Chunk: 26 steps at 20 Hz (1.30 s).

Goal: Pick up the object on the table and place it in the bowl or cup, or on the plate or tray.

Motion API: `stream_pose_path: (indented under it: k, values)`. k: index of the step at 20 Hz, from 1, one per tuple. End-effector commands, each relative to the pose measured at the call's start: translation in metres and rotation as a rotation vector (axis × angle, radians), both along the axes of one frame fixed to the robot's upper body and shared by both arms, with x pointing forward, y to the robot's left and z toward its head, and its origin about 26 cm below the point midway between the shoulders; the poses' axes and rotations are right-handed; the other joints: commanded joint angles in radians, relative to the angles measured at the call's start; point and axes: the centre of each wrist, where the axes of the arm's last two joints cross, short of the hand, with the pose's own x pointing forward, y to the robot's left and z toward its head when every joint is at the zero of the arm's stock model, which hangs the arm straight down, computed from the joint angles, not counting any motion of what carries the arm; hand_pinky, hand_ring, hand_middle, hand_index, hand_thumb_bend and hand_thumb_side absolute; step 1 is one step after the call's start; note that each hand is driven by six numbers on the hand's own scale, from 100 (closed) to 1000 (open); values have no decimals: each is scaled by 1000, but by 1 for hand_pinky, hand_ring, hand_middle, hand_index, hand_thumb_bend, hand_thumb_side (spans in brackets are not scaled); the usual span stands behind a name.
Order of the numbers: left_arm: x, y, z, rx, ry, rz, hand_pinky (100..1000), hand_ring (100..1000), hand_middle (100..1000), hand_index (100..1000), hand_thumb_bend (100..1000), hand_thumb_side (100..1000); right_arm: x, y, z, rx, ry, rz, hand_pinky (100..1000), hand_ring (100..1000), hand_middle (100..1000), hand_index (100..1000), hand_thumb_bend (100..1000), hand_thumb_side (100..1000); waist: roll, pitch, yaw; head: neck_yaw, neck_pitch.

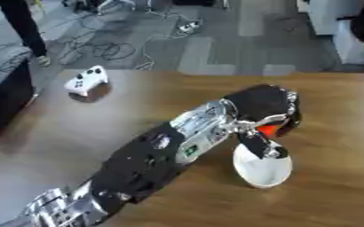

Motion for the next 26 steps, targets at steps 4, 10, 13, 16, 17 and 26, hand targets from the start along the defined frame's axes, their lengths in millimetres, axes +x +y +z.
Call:
stream_pose_path:
  k: [4,10,13,16,17,26]
  values:
    - [0,-2,0,4,-4,-12,100,141,201,393,510,117,0,-6,6,-21,-21,-16,427,597,681,907,187,754,-5,-17,-5,5,1]
    - [0,-1,0,5,-15,-42,237,444,496,579,727,617,0,-6,6,-21,-19,-20,427,597,681,907,186,754,-5,-18,-5,4,2]
    - [0,0,1,3,-21,-51,319,500,556,633,770,696,0,-7,5,-21,-17,-22,427,596,681,908,188,756,-5,-18,-4,4,3]
    - [1,1,1,8,-21,-55,417,589,647,702,797,753,-1,-7,5,-20,-16,-21,427,597,681,908,188,756,-5,-19,-3,5,3]
    - [1,1,2,7,-22,-56,414,587,644,701,797,750,-1,-7,4,-20,-15,-22,427,597,681,908,188,756,-6,-20,-3,5,3]
    - [3,12,4,-12,-23,-20,398,568,630,706,717,737,-2,-7,1,-14,-4,-26,427,596,680,908,184,755,-8,-28,17,1,-4]
